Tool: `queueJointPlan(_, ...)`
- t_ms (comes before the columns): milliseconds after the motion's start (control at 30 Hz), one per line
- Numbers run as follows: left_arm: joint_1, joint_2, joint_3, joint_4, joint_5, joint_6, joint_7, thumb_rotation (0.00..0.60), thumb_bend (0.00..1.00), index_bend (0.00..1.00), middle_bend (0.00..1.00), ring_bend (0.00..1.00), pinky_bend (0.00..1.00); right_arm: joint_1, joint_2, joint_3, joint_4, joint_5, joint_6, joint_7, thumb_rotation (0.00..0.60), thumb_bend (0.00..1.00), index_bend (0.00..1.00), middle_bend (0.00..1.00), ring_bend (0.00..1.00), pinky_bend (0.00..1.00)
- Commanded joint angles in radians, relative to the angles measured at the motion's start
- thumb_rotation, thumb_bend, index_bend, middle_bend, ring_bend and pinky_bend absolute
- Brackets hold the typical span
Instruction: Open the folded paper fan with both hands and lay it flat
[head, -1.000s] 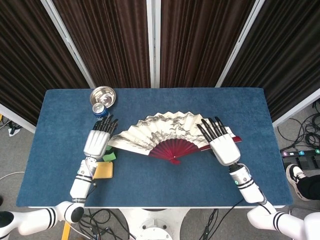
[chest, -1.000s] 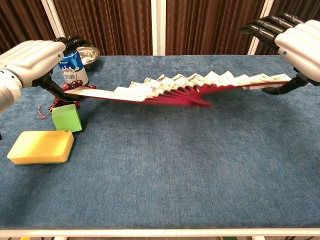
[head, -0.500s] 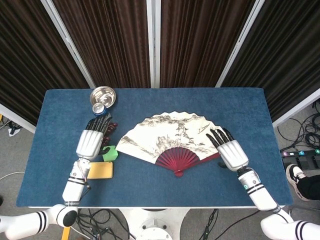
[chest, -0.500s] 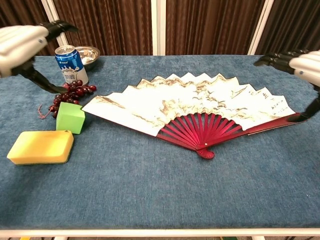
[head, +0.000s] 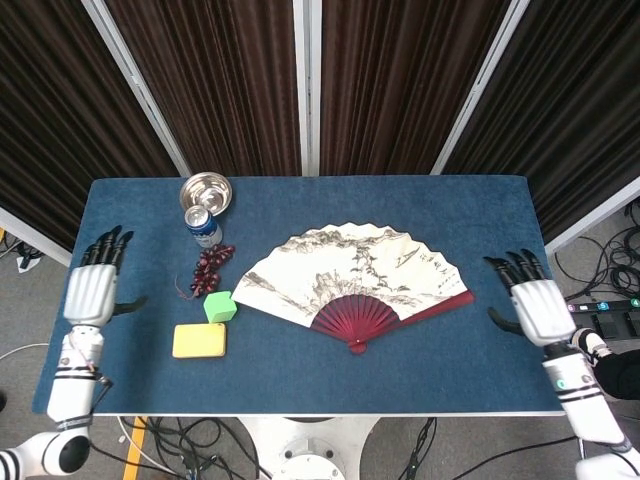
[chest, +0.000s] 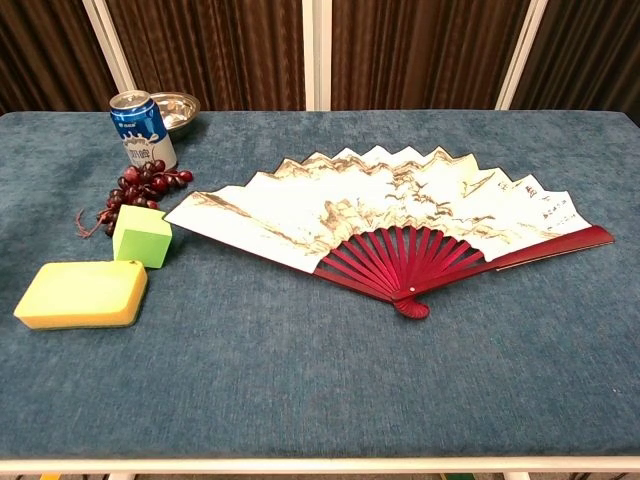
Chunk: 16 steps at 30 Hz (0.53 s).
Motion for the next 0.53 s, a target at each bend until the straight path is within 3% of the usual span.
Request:
queueJointPlan(33,0.067,0.052,0.031,0.001,-0.002,0.038,-0.056,0.6,0.13,0.12,0.11,0.04,0.15,-0.07,0.034,-0.015,0.016,0.009,0.065,0.018,0.6,0.2,0.09,0.14,0.01,0.0)
queueJointPlan(367,0.205,0.097,0.144,-0.036,0.107,0.152,-0.071,0.6,0.13,0.14,0.11,0.04,0.14,-0.185,0.047,-0.045,0.01,0.006,0.148,0.103,0.6,0.19,0.04,0.12,0.0,0.0)
queueJointPlan(533,0.249,0.093,0.168,-0.08,0.142,0.209,-0.01,0.6,0.13,0.14,0.11,0.04,0.14,-0.208,0.039,-0.053,0.005,-0.012,0.155,0.148,0.6,0.19,0.04,0.12,0.0,0.0)
